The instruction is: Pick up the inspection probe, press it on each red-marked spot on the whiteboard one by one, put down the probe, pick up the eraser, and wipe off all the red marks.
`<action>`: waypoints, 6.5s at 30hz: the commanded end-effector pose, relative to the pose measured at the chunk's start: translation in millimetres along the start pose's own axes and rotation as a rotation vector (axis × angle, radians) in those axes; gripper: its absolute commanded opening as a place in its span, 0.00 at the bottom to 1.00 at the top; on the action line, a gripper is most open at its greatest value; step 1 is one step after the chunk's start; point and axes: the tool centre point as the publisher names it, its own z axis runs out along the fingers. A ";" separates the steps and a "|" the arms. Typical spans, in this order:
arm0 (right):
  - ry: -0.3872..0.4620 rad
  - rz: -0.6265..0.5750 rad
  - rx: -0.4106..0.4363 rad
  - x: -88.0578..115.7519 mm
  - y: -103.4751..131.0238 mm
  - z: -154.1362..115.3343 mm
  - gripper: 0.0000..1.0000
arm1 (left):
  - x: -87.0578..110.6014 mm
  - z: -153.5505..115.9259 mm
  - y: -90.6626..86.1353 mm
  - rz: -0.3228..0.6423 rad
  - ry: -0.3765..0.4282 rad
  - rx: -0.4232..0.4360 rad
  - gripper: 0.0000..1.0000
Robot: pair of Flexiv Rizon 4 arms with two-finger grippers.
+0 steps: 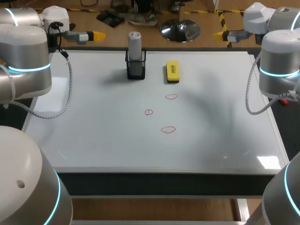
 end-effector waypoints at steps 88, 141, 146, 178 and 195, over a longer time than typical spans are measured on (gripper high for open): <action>0.001 0.000 0.001 -0.3 0.0 0.3 1.00 | 68.9 62.6 12.2 0.257 0.861 0.263 1.00; 0.001 0.000 0.001 -0.3 0.0 0.3 1.00 | 133.8 149.6 29.9 0.227 0.859 0.269 1.00; 0.001 0.000 0.001 -0.3 0.0 0.3 1.00 | 133.5 147.6 32.1 0.228 0.856 0.266 0.96; 0.001 0.000 0.001 -0.3 0.0 0.3 1.00 | 141.5 119.1 0.0 0.287 0.886 0.326 0.00; 0.001 0.000 0.001 -0.3 0.0 0.3 1.00 | 155.8 97.6 -47.0 0.299 0.896 0.359 0.00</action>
